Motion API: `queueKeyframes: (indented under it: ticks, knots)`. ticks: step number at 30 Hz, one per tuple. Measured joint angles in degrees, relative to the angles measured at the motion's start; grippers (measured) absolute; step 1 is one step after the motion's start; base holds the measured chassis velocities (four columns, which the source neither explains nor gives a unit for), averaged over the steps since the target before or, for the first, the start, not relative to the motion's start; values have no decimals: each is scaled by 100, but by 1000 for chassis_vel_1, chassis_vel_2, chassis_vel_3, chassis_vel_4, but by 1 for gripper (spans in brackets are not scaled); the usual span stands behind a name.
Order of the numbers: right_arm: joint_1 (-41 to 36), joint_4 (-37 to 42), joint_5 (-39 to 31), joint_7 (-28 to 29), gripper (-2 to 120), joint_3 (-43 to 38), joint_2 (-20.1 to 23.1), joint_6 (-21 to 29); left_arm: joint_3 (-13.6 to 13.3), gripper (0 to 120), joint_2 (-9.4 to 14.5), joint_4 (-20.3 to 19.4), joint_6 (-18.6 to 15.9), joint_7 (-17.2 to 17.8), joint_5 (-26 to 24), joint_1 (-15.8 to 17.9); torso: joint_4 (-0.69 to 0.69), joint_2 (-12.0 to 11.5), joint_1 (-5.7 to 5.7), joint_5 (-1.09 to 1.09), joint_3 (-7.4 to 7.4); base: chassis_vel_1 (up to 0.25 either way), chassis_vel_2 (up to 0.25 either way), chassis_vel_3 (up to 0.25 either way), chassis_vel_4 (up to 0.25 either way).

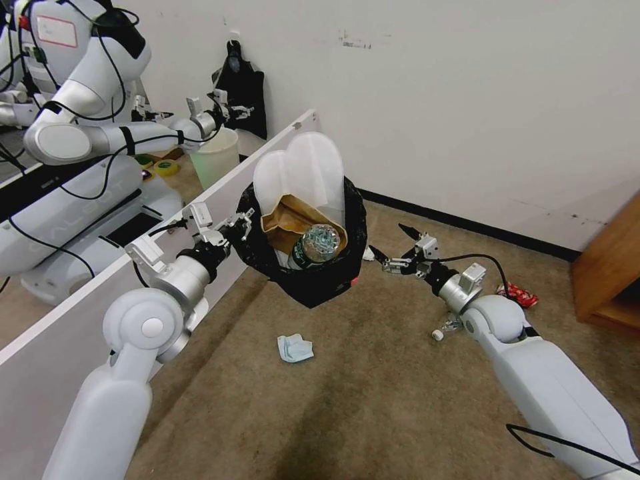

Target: Pick up the trash bin, then pick up the garbage from the floor and place it into the trash bin.

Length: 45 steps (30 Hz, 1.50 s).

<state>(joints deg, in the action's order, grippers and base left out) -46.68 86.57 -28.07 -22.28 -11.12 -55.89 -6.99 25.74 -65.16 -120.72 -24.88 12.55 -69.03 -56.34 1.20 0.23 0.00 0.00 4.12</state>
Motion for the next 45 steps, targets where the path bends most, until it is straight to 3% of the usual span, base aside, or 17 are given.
queueKeyframes:
  ticks: [20, 45]
  knots:
    - [5, -145, 31, -59, 100, 2, -2, -39, 137, 4, 105, -163, 84, -61, 38, -148, 0, 0, 0, 0, 0, 8, 6, 7, 5]
    - [75, -292, 35, -71, 100, 20, -35, -39, 112, 4, 63, -110, 92, -124, -4, -57, -1, 0, 0, 0, 0, 18, 17, 18, 18]
